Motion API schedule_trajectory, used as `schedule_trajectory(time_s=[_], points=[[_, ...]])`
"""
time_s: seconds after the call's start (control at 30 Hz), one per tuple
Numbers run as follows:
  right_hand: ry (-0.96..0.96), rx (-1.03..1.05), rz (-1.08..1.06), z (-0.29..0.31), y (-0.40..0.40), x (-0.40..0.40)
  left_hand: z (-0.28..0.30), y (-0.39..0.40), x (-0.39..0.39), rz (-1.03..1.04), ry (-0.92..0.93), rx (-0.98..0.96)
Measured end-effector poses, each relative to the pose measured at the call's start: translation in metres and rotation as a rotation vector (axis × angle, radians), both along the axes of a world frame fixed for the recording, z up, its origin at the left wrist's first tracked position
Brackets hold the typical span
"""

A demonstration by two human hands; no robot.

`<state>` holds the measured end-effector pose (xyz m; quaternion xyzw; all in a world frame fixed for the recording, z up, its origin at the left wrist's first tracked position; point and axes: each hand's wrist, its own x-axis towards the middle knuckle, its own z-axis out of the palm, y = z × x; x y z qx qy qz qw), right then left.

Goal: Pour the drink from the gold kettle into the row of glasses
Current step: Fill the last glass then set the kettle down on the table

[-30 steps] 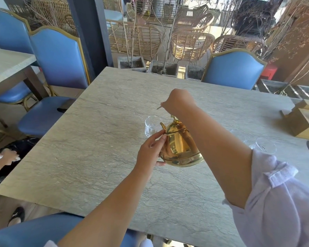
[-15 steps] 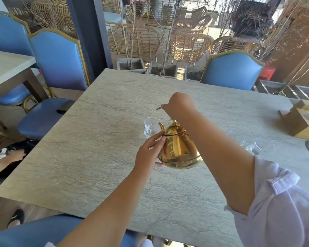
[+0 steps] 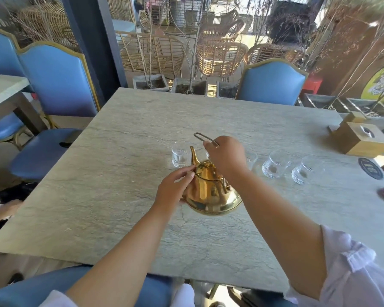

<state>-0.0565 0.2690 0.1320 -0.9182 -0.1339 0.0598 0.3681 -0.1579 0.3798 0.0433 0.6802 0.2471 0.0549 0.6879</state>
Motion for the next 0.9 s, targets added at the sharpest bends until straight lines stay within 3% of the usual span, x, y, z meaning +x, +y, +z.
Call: schedule_trajectory(time_s=[0.27,0.43,0.77,0.9], points=[[-0.019,0.109,-0.168,-0.01,-0.043,-0.02,-0.001,-0.015,0.004,-0.111,-0.035,0.065],[0.068,0.176,-0.28,-0.007,-0.087,-0.021,-0.01,-0.051,0.025,-0.168,-0.048,0.113],[0.136,0.35,-0.557,0.004,-0.225,0.004,-0.007,-0.186,0.082,-0.327,-0.033,0.104],[0.1,0.299,-0.68,-0.002,-0.283,0.02,-0.01,-0.249,0.102,-0.436,0.012,0.087]])
